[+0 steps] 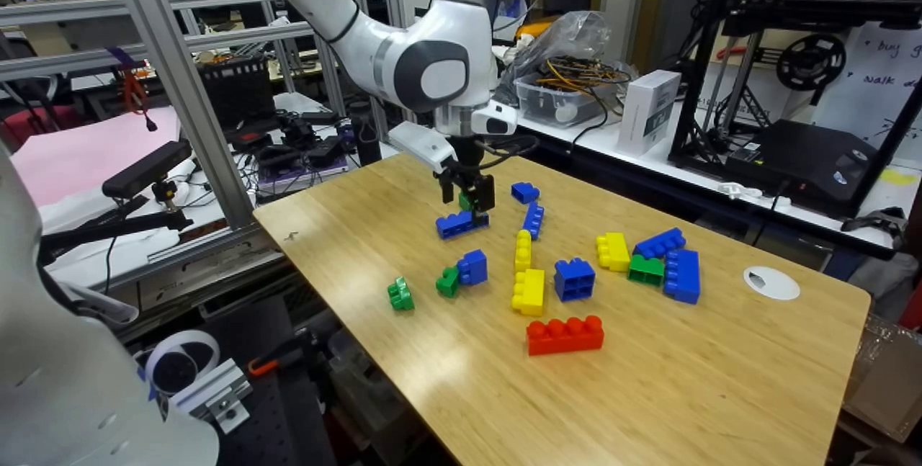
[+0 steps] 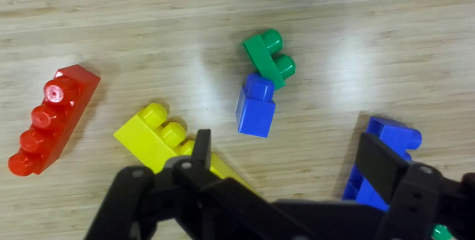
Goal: Pick up the blue block and move it to the right side of the table.
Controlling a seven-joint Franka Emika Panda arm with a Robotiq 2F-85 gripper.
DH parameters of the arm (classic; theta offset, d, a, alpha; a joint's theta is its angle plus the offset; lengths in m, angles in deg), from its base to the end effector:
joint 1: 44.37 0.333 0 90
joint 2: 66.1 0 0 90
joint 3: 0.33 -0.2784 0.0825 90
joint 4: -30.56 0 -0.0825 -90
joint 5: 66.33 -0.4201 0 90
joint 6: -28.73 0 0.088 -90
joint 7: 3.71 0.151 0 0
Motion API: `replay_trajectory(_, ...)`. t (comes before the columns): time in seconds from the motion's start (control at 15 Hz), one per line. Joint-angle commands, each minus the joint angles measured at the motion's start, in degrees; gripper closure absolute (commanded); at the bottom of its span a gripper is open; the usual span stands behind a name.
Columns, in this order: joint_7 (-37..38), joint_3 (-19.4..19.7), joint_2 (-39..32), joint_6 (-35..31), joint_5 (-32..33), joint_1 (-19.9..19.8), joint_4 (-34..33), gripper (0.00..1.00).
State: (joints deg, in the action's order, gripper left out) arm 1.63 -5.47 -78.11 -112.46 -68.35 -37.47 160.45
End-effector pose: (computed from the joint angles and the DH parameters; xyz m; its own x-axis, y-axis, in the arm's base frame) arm 0.5363 0.1176 0.1569 0.9960 0.0877 -0.0161 0.0870 -0.9954 -0.0391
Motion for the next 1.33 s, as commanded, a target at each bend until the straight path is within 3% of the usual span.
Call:
replay_trajectory(0.0, 4.98, 1.33, -7.46, -1.26, 3.04, 0.98, -4.86, 0.0)
replay_trajectory(0.07, 2.44, 0.43, -4.61, -0.99, 1.31, 0.18, -2.41, 0.0)
replay_trajectory(0.27, 3.73, 0.83, -7.99, -1.28, 1.99, 0.53, -4.86, 0.0)
replay_trajectory(0.87, 2.8, 0.52, -7.95, -1.1, 1.82, 0.39, -5.19, 0.0)
replay_trajectory(1.27, 7.7, 1.61, -9.33, -5.97, 1.82, 1.18, -4.81, 0.0)
